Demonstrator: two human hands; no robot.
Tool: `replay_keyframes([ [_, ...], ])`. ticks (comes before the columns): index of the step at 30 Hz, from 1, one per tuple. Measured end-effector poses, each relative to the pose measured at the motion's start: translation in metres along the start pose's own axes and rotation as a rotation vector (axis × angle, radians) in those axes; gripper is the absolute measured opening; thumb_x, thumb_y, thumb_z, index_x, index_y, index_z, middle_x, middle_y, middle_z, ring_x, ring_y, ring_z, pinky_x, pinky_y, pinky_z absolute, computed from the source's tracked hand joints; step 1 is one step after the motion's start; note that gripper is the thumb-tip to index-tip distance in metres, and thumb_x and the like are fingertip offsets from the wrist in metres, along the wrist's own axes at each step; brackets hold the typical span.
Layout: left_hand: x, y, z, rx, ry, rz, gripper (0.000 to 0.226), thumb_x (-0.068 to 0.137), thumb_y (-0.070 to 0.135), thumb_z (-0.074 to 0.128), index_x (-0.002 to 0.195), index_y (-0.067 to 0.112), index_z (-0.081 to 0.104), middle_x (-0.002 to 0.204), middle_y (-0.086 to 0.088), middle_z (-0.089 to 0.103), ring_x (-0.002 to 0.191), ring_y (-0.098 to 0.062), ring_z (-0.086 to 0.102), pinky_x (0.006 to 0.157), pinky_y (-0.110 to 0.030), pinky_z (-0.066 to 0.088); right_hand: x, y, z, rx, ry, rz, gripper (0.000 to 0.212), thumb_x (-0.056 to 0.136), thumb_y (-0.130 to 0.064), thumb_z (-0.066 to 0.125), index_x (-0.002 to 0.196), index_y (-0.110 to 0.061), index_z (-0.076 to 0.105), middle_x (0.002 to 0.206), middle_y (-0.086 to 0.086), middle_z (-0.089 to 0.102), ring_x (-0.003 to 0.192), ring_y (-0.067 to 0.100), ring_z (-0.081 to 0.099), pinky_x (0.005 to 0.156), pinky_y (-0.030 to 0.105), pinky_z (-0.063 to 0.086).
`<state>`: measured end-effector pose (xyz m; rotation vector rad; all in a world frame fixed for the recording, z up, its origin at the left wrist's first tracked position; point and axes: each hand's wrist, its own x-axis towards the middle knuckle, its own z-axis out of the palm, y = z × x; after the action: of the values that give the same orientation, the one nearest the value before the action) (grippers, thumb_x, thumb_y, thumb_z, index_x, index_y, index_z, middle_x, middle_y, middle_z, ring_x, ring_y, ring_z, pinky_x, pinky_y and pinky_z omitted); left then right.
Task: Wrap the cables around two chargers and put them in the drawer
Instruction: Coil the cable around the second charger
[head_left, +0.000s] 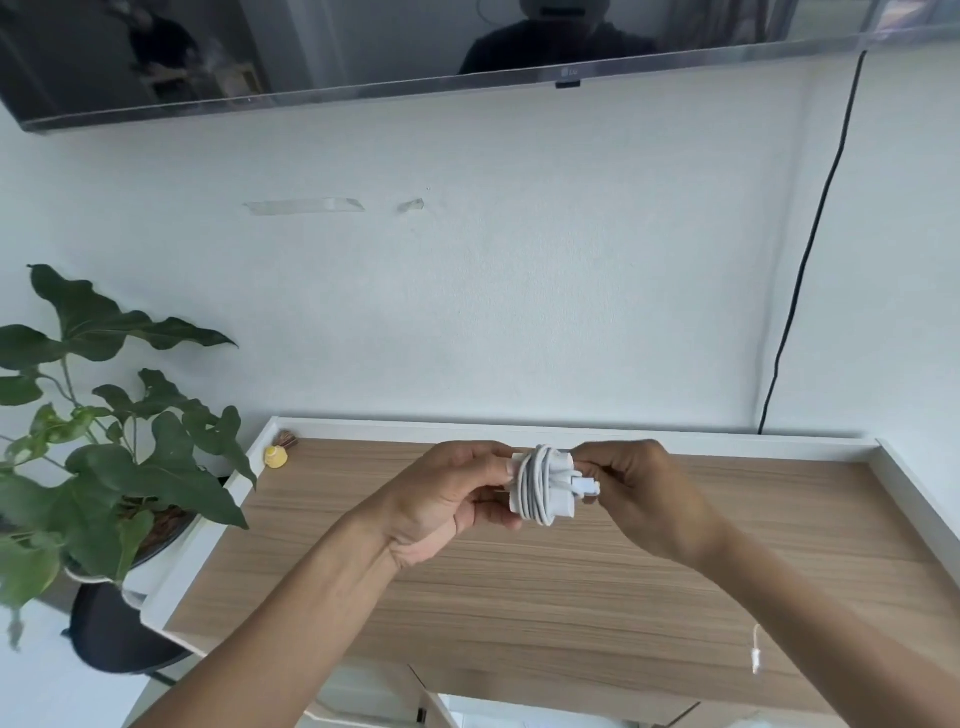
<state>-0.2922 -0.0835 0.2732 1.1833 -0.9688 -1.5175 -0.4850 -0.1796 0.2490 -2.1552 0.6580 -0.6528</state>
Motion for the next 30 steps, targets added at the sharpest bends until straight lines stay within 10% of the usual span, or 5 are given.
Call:
replay_keyframes([
  [10, 0.004, -0.009, 0.004, -0.216, 0.242, -0.005, 0.019, 0.087, 0.010, 0.055, 0.086, 0.001, 0.072, 0.079, -0.015, 0.069, 0.067, -0.018, 0.061, 0.058, -0.024, 0.055, -0.021, -0.004, 0.036, -0.164, 0.112, -0.069, 0.023, 0.096, -0.023, 0.050, 0.077, -0.020, 0.063, 0.052, -0.016, 0.045, 0.048, 0.009, 0.043, 0.050, 0.022, 0.035],
  [17, 0.016, -0.013, 0.002, 0.167, 0.440, 0.061, 0.018, 0.089, 0.006, 0.062, 0.097, -0.010, 0.065, 0.085, -0.020, 0.068, 0.071, -0.021, 0.062, 0.062, -0.025, 0.056, -0.018, -0.029, 0.011, -0.519, 0.052, -0.093, 0.029, 0.097, -0.035, 0.041, 0.087, -0.020, 0.063, 0.077, -0.004, 0.066, 0.067, 0.024, 0.059, 0.058, 0.035, 0.047],
  [22, 0.010, -0.018, 0.001, 0.281, 0.258, 0.066, 0.016, 0.088, 0.005, 0.065, 0.101, -0.006, 0.064, 0.088, -0.016, 0.069, 0.075, -0.022, 0.065, 0.070, -0.030, 0.055, -0.004, -0.039, -0.014, -0.623, 0.089, -0.174, 0.021, 0.096, -0.033, 0.047, 0.090, -0.026, 0.065, 0.085, -0.010, 0.069, 0.072, 0.023, 0.064, 0.058, 0.034, 0.049],
  [30, -0.002, -0.015, -0.007, 0.167, -0.077, 0.045, 0.033, 0.080, 0.020, 0.069, 0.104, 0.000, 0.063, 0.088, -0.010, 0.068, 0.080, -0.023, 0.064, 0.068, -0.029, 0.053, 0.006, -0.025, -0.023, -0.091, -0.107, 0.133, 0.017, 0.086, -0.032, 0.067, 0.071, -0.040, 0.070, 0.076, -0.014, 0.071, 0.070, 0.006, 0.063, 0.068, 0.024, 0.050],
])
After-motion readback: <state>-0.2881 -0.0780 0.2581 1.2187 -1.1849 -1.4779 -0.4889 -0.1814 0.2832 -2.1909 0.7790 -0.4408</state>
